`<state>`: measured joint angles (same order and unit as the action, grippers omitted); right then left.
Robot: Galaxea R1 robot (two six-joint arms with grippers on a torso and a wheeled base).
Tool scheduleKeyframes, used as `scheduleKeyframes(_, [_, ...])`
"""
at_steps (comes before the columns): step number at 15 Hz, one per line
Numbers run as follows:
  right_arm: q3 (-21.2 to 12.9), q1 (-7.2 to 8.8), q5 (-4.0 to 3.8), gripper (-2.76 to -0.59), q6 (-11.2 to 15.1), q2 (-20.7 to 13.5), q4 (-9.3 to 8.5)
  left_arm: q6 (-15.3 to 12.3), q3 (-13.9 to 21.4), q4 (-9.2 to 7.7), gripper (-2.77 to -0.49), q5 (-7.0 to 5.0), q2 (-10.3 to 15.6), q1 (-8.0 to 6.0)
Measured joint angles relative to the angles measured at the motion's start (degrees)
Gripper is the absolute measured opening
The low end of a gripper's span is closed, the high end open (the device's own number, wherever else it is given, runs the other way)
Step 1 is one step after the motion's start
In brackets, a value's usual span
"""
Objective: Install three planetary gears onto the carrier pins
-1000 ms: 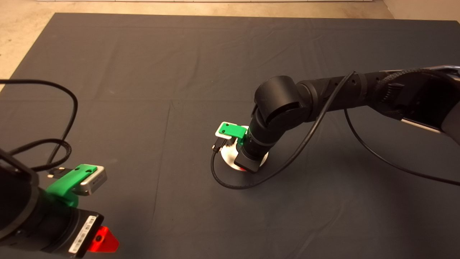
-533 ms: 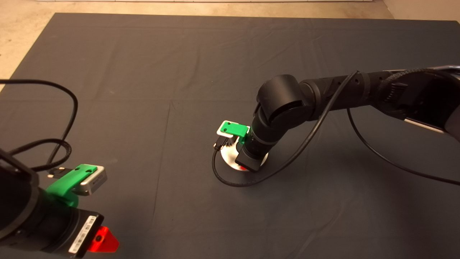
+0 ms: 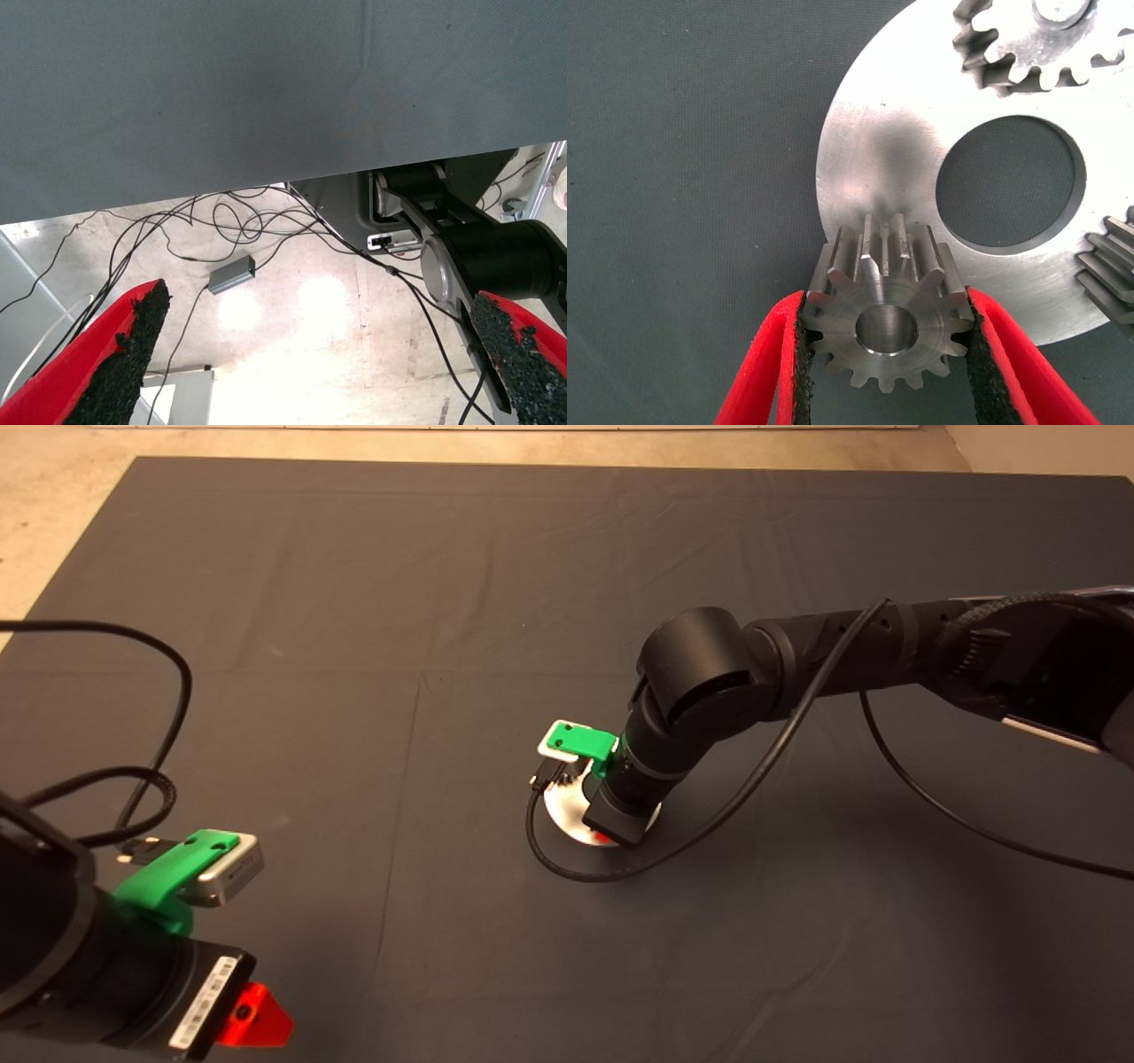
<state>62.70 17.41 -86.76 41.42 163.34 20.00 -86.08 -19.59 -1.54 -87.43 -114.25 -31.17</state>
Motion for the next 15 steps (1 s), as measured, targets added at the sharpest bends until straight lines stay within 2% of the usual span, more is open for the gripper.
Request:
scheduleKeyframes(11, [-0.29,0.04,-0.27,-2.41,0.00,-0.07,0.00,0.00,0.00,0.00,-0.79,0.00,0.00,0.00])
scheduleKeyframes(13, [-0.29,0.04,-0.65,-2.41,0.00,0.16,0.02,0.00,0.00,0.00,-0.79,0.00,0.01,0.00])
scheduleKeyframes(15, [-0.29,0.04,-0.67,-2.41,0.00,0.17,0.02,0.00,0.00,0.00,-0.79,0.00,0.02,0.00])
